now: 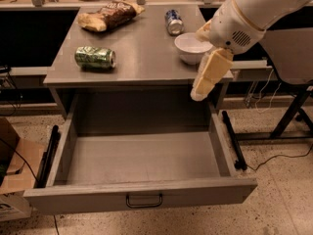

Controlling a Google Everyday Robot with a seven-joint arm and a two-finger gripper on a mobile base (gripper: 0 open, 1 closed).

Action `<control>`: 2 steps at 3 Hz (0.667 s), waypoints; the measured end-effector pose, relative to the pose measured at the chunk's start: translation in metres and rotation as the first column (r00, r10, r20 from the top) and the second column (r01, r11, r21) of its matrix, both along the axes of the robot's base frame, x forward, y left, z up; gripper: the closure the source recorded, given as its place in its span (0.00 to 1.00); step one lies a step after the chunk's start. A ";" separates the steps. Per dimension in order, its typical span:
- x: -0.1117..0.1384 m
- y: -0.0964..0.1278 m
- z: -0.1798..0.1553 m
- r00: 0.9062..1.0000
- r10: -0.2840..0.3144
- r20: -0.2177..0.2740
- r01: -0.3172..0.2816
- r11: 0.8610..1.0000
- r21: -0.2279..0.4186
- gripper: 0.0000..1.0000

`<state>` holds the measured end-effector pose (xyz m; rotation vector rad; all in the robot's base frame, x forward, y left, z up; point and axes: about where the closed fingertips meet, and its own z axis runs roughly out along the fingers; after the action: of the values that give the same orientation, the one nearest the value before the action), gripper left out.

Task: Place green can into top drawer

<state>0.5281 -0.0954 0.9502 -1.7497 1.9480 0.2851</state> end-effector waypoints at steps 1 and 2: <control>0.011 0.028 -0.020 1.000 0.000 -0.019 0.001 0.999 0.043 0.00; 0.036 0.075 -0.037 0.999 0.033 -0.022 -0.030 0.993 0.110 0.00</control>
Offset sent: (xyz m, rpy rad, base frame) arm 0.0704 0.1353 -0.0622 0.1995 0.0355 0.0759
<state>0.5637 -0.0206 0.9127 -1.7146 1.8856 0.4178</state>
